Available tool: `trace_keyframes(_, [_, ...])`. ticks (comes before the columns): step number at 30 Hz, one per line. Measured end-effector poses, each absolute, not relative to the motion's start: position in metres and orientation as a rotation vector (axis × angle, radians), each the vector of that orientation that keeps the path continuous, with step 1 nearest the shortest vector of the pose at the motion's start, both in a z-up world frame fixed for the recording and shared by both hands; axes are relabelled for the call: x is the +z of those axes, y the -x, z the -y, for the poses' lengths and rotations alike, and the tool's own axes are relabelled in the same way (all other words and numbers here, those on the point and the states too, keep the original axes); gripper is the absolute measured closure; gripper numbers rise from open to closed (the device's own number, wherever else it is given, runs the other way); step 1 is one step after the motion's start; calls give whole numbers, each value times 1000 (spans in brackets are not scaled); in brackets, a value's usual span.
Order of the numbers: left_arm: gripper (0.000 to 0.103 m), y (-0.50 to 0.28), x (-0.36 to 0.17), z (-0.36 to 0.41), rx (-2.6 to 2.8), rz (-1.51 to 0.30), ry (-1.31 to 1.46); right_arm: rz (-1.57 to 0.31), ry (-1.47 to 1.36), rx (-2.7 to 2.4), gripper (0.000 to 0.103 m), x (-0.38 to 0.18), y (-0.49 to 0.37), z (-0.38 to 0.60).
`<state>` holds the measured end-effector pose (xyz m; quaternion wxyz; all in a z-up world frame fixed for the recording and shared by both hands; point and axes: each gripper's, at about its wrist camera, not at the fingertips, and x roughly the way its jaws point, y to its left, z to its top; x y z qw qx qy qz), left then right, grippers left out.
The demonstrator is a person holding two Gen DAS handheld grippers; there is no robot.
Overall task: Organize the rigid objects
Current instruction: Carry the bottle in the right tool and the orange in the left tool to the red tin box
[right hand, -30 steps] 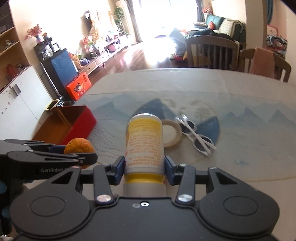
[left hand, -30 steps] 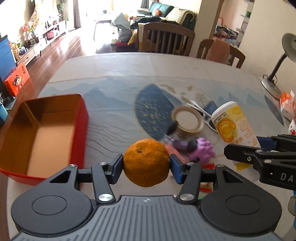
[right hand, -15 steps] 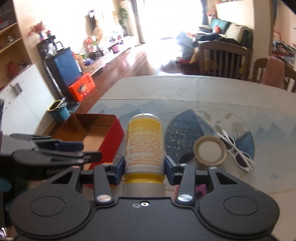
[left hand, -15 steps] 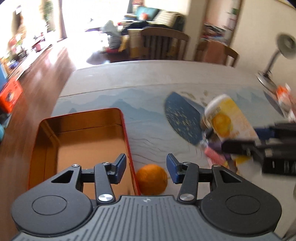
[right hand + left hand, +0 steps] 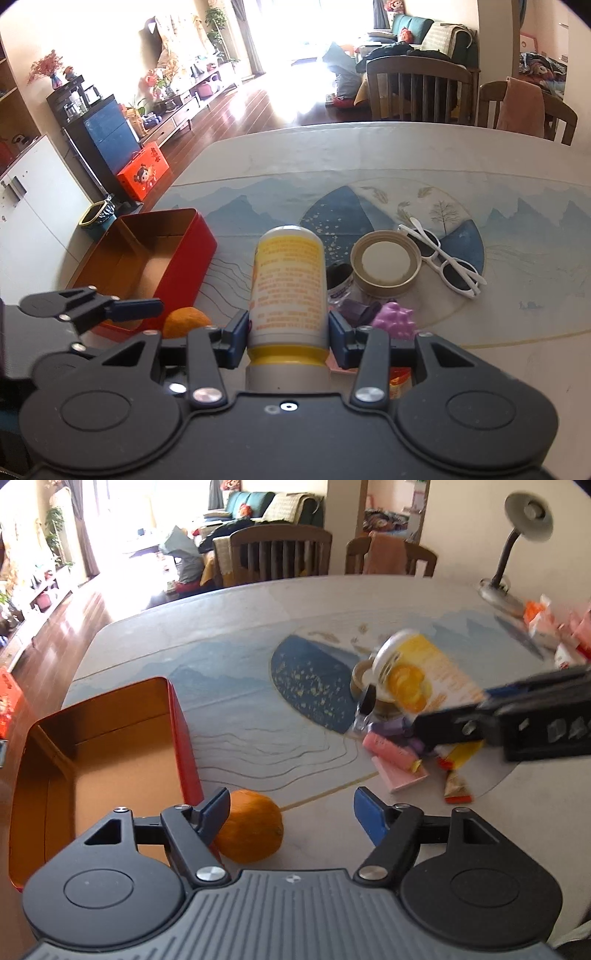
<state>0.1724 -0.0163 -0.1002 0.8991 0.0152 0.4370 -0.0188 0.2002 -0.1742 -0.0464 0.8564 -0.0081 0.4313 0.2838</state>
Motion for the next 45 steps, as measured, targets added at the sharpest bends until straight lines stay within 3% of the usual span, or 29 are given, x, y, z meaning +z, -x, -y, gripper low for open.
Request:
trace_keyframes(6, [29, -175, -117, 33, 114, -896, -114, -916, 44, 648, 59, -49, -205, 188])
trace_keyframes(13, [29, -165, -96, 48, 161, -798, -80, -926, 56, 704, 59, -54, -215, 207])
trace_keyframes(18, [29, -180, -122, 41, 213, -933, -39, -935, 62, 736, 59, -56, -219, 217])
trace_keyframes(23, [29, -187, -134, 47, 225, -949, -56, -940, 70, 750, 59, -59, -222, 224])
trace_keyframes(25, [32, -188, -135, 51, 222, -940, -72, -946, 73, 749, 59, -60, -223, 227])
trace_keyframes(27, [48, -191, -137, 54, 232, -939, -88, -949, 76, 748, 59, -60, -223, 229])
trace_keyframes(28, [49, -192, -139, 53, 233, -940, -83, -950, 77, 748, 59, -60, -222, 230])
trace_keyframes(45, [50, -177, -106, 23, 178, -907, 74, -934, 82, 712, 59, -53, -208, 209])
